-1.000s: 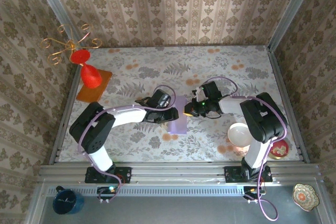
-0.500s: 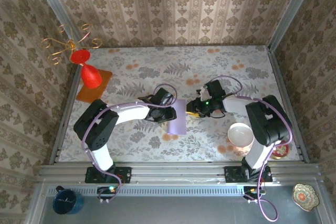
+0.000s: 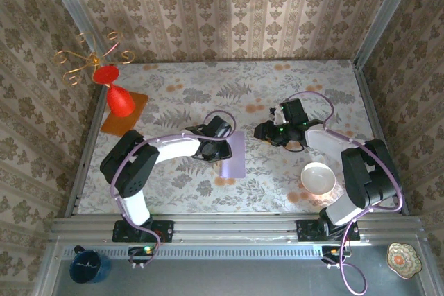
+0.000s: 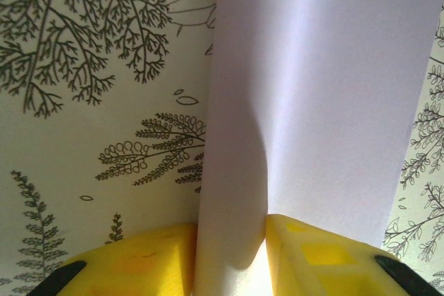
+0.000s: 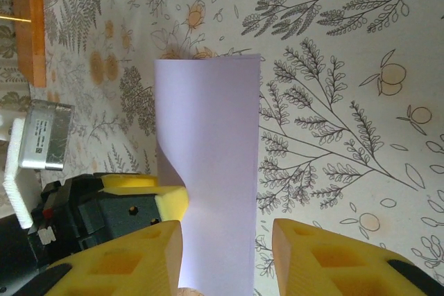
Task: Fold a paper plane with a square sheet of paper (pick it up from the middle)
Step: Hold the square sheet of paper at the center of the table.
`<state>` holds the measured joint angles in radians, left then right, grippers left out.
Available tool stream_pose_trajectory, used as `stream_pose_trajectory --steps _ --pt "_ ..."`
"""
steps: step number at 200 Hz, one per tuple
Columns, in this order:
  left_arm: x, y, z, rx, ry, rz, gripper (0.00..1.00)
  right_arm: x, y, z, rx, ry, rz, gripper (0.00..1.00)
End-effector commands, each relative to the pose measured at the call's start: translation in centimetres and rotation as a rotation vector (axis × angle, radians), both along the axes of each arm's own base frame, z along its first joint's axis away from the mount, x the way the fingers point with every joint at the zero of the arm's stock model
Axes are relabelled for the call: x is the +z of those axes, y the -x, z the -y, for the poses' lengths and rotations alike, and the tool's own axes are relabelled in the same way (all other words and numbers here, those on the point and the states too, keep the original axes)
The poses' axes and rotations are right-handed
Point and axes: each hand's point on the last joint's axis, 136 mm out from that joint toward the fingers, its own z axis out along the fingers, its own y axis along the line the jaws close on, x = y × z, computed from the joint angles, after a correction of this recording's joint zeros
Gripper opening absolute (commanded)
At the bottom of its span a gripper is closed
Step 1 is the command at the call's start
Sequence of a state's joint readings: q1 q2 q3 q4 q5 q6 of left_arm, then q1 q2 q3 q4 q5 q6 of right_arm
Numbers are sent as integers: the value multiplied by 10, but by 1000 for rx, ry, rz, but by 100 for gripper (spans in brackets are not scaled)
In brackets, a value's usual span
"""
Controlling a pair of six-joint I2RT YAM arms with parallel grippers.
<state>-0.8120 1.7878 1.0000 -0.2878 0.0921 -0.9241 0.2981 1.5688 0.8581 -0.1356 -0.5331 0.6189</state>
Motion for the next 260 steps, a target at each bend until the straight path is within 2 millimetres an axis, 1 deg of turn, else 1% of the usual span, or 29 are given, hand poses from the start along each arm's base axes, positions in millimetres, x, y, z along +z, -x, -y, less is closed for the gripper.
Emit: stream_pose_trajectory --steps 1,40,76,100,260 --pt "-57 25 -29 26 -150 -115 34 1 -8 0 4 22 19 40" --pt "-62 25 -23 28 -146 -130 34 -5 -8 -1 10 21 11 40" --pt "-71 33 -20 -26 -168 -165 35 -8 -6 -1 14 18 5 40" --pt "-72 34 -18 -35 -177 -169 36 -9 -5 -1 16 19 4 39" --pt "-82 39 -25 16 -224 -232 37 -14 -1 -6 25 -15 -9 39"
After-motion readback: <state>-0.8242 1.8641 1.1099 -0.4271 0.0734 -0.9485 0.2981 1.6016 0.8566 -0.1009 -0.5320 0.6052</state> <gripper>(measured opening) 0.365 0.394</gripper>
